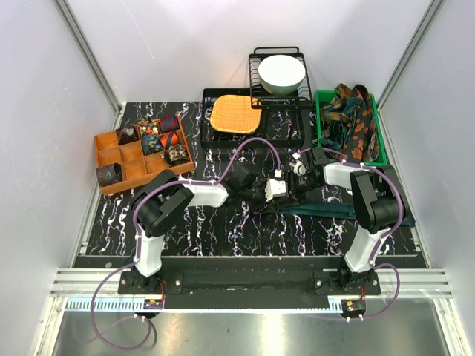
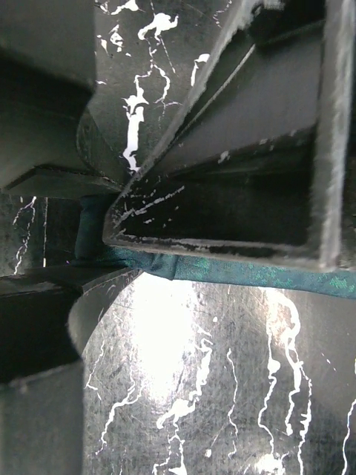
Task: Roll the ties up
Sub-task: Roll the tie at the center of the board.
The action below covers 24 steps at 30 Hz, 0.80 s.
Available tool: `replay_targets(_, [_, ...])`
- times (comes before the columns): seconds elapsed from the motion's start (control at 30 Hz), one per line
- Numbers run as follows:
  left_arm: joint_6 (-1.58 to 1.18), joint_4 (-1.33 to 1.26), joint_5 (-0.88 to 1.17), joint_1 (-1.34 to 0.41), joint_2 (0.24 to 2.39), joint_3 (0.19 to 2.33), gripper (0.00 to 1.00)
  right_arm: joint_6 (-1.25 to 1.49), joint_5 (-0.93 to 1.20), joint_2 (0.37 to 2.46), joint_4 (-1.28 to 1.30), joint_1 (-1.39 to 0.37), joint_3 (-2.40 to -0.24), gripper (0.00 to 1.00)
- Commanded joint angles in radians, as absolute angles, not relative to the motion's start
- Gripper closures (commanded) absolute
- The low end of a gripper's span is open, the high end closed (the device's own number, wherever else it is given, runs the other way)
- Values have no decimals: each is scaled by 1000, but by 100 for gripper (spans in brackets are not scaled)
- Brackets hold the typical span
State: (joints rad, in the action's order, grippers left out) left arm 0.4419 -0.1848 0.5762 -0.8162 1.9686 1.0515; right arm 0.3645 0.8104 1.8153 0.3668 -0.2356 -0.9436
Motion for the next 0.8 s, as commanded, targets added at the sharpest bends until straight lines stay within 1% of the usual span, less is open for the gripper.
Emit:
replay_targets(0.0, [413,49,433,-810,2033,986,76,400,828,1819,307,-265,-931,61])
replay_targets(0.07, [413,46,434,-811,2029,985,75,391,821,1825,313,-262,-930,81])
replay_targets(0.17, [400,38,433,-810,2029,983,73,367,782,1835,350,-262,-930,100])
replay_targets(0.27, [374,15,455,-799,2025,970,66,327,732,1859,412,-258,-942,100])
replay_targets(0.3, [367,-21,489,-789,2016,960,58,310,715,1870,423,-252,-943,100])
replay_targets(0.37, [348,-87,532,-775,1997,925,52,301,693,1904,446,-238,-948,100])
replay_targets(0.4, [347,-171,572,-766,1979,884,46,296,680,1926,459,-235,-954,100])
replay_targets(0.43, [345,-214,586,-764,1974,867,43,295,667,1936,465,-233,-962,100])
replay_targets(0.5, [348,-310,629,-758,1979,841,40,279,644,1965,491,-233,-985,100])
replay_targets(0.63, [253,-533,710,-730,2014,793,34,258,586,1999,532,-233,-1006,100])
replay_targets(0.67, [238,-666,728,-726,2022,776,34,253,577,2000,534,-233,-1011,100])
replay_targets(0.77, [158,-906,771,-713,2071,727,34,242,549,2017,561,-233,-1028,100])
